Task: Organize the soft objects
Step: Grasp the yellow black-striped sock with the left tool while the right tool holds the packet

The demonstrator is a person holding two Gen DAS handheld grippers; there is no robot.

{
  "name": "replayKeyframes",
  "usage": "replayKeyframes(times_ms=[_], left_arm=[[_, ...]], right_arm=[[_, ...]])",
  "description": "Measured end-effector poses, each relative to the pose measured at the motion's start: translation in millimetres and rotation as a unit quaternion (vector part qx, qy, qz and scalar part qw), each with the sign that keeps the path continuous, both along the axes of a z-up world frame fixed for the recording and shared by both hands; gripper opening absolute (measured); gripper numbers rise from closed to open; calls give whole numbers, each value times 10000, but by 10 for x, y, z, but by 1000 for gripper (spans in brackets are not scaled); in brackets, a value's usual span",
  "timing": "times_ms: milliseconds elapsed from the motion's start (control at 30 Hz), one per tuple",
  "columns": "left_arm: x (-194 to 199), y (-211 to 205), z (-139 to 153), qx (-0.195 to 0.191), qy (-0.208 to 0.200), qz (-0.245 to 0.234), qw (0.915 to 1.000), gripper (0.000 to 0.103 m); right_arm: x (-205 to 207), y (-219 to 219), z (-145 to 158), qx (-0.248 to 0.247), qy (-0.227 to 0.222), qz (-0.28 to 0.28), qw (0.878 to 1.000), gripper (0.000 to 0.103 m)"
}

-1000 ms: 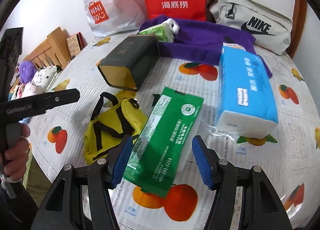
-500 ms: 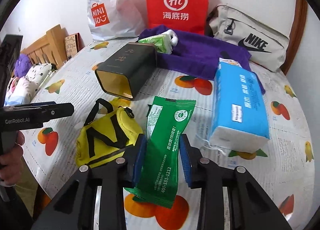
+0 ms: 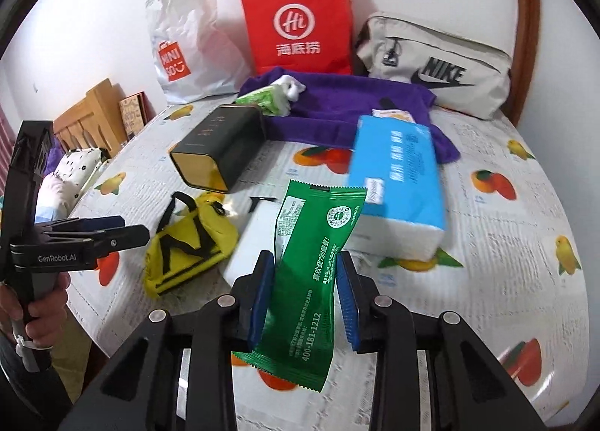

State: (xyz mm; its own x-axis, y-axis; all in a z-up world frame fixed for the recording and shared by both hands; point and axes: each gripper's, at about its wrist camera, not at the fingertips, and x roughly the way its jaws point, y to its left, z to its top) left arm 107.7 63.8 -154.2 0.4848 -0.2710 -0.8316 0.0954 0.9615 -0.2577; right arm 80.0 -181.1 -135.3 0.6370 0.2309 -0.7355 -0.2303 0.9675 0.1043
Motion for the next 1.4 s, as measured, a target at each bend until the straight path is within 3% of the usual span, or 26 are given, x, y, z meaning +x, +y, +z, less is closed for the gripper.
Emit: replayKeyframes(times_ms=[100,233,367,467,667,833,1033,1233,1400], left_arm=[[-11,-30,-25,-109,49,-44,9999,79],[-89,-207,32,-147,-187,-503,9985,79],[-91,-365,-88,155,-44,-616,9980,82],[-105,-454,-182,158,63,-758,9970,82],[-31,-588,-298,653,11,-725,9952,83],[-34,-607,-291,856,-181,-735,9935,73],[-78,-452,-192,352,-308,-639,9969,62],[-107,-318,-54,42,-439,-525,9976,60],[-112,-156,61,-539,-431,-439,9966,60]], right_arm=[[-68,-108,-15,-7,-28,-39,10000,34],[-108,-206,-49,72,-14,-72,9999,34],[-129,-265,-124,107,37,-83,9999,34],[-147,-299,-174,125,71,-82,9999,34],[-156,-366,-258,143,133,-132,9997,34],[-152,-440,-303,163,178,-206,9995,34],[-152,-509,-418,120,332,-255,9991,34],[-115,-516,-557,69,565,-275,9980,34],[-100,-513,-581,52,660,-318,9973,34]])
